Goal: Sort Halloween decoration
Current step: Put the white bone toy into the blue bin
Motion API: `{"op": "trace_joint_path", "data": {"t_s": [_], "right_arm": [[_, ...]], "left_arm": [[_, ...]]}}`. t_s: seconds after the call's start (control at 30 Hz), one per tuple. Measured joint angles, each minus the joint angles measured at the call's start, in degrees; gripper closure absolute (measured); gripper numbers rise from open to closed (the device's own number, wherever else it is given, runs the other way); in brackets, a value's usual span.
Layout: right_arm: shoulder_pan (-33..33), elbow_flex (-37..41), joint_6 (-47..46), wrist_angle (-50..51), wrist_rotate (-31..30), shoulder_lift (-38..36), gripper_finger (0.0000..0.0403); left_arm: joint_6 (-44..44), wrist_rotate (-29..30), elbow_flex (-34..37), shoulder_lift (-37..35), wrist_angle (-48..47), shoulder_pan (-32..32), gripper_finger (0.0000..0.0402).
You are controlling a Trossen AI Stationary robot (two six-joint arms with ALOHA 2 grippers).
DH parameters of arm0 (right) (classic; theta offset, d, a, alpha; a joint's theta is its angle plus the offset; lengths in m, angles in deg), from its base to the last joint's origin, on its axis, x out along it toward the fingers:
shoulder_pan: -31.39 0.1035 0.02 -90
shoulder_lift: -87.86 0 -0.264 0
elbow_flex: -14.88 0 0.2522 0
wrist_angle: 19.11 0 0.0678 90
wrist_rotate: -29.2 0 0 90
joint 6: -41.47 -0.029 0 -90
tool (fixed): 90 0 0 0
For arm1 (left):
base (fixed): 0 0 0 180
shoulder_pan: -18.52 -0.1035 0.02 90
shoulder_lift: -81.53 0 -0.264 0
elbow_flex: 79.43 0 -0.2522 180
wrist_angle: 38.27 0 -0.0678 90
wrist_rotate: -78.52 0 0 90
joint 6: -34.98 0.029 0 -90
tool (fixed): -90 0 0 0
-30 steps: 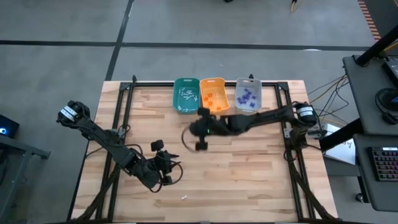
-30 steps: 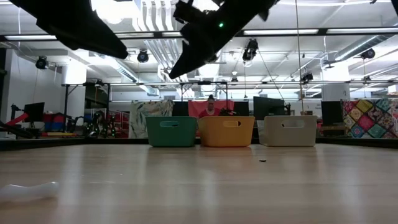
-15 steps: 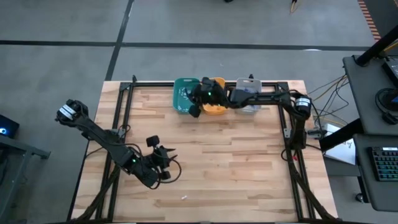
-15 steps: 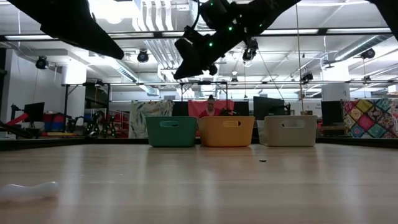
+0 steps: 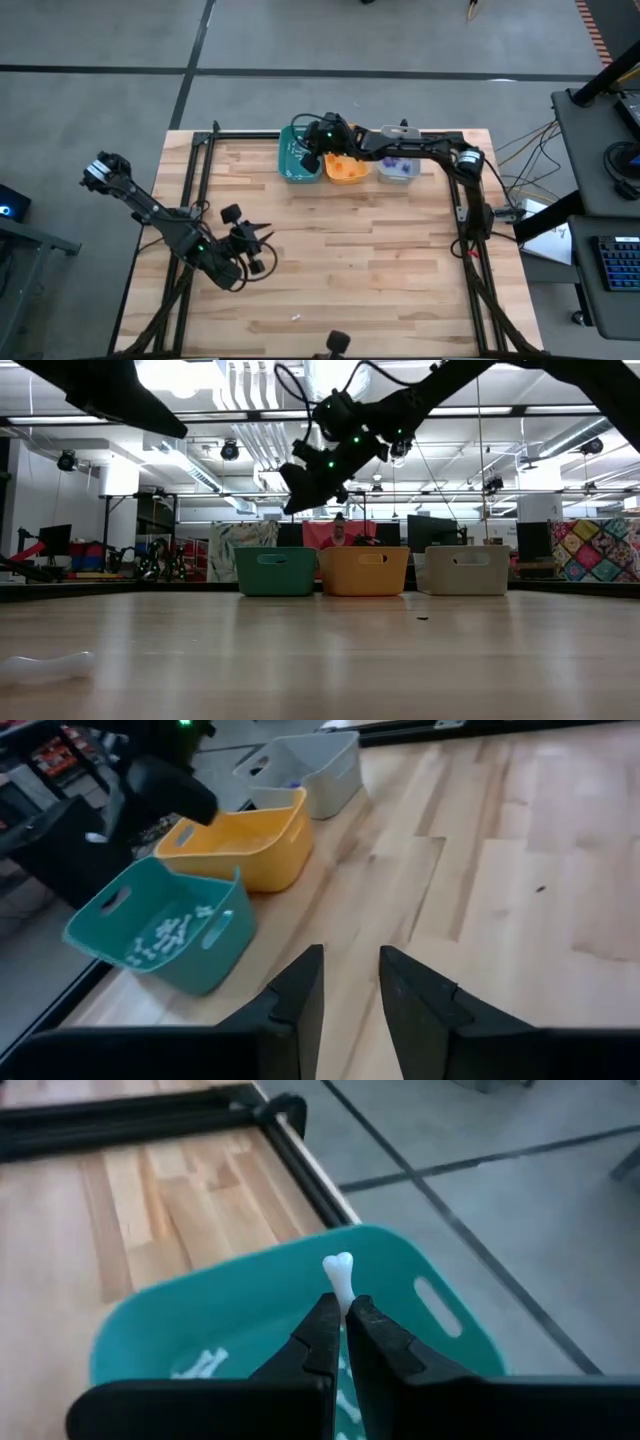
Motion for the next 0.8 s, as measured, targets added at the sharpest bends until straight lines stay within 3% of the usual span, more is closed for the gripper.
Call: {"op": "trace_joint_path", "data": {"t_s": [0.17,0.6,0.8], "right_arm": [[-0.46,-3.53,0.40,5.48,0.17,3.82,0.0391],[-0.56,-18.44,5.38,32.04,-0.05,13.67,0.0390],[-0.58,-23.96,3.96,35.91,-0.03,16.04,0.0390]], "left_arm": [[-2.32,0.80,2.12,-1.58,-0.04,-0.17,0.0324],[-5.04,1.24,3.96,-2.09,0.10,-0.39,0.0325],[-5.06,1.29,3.99,-2.11,0.07,-0.39,0.0325]]}}
